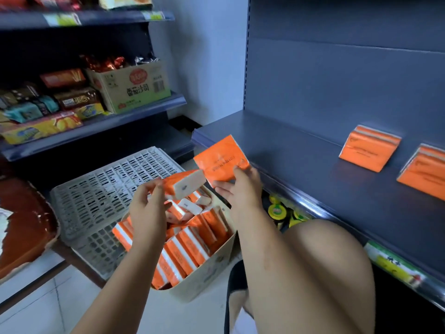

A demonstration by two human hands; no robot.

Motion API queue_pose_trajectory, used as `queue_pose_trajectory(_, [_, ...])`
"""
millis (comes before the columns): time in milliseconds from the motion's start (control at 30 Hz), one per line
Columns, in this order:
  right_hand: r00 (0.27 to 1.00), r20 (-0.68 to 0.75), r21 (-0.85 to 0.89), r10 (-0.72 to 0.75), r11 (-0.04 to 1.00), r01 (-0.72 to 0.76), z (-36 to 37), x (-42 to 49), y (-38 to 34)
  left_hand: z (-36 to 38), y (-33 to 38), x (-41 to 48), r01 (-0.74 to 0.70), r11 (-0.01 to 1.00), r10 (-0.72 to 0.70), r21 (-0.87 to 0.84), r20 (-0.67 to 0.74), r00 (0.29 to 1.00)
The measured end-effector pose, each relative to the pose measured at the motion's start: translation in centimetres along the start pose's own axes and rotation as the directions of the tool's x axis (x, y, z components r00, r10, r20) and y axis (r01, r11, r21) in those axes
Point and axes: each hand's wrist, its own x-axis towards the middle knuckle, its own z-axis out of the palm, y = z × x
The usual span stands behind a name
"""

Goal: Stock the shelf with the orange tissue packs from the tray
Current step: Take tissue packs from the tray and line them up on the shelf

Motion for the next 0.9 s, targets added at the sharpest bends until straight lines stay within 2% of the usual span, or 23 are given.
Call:
queue_pose_trajectory(67, [1.000, -0.013, -0.005, -0.003, 1.000, 0.003, -0.3, -0.7, -1.4, 0.2, 0.7, -0.2, -0.064, 0.998, 0.063, 0.030, 0.038, 0.997])
queue_pose_trajectory(133, [0.998, -0.054, -0.073, -0.019, 0.997, 0.015, -0.4, -1.3, -2.6, 0.4, 1.1, 0.0, -0.158, 0.977, 0.148, 0.145, 0.079, 0.986])
queue_pose_trajectory(200, [0.993, -0.104, -0.152, -0.054, 0.988, 0.038, -0.4, -1.8, -3.6, 0.7, 1.8, -0.1, -0.259, 0.937, 0.220, 0.232, 0.183, 0.958])
queue_pose_trajectory(300, [0.991, -0.108, -0.088, -0.074, 0.994, 0.064, -0.6, -3.0, -5.5, 2.3, 3.3, -0.8, -0.318, 0.935, 0.264, 0.154, 0.296, 0.918])
queue_pose_trajectory(400, [0.990, -0.107, -0.006, -0.093, 0.996, 0.093, -1.6, -4.3, -8.1, 4.9, 5.1, -2.1, -0.228, 0.974, 0.212, 0.004, 0.352, 0.912])
queue_pose_trajectory(467, [0.970, -0.159, -0.009, -0.185, 0.983, 0.186, -3.1, -5.1, -10.4, 6.7, 6.1, -2.6, -0.186, 0.980, 0.197, -0.064, 0.364, 0.910])
queue_pose_trajectory(600, [0.895, -0.229, -0.079, -0.382, 0.924, 0.374, -9.1, -6.9, -16.2, 11.2, 7.7, -3.7, -0.207, 0.974, 0.228, -0.097, 0.408, 0.884])
queue_pose_trajectory(733, [0.806, -0.263, -0.312, -0.530, 0.837, 0.449, -18.4, -9.4, -21.8, 16.6, 9.0, -5.6, -0.185, 0.973, 0.229, -0.136, 0.546, 0.806])
queue_pose_trajectory(900, [0.696, -0.283, -0.577, -0.660, 0.697, 0.426, -30.0, -14.3, -26.2, 25.3, 9.2, -10.5, -0.158, 0.968, 0.252, -0.197, 0.700, 0.669])
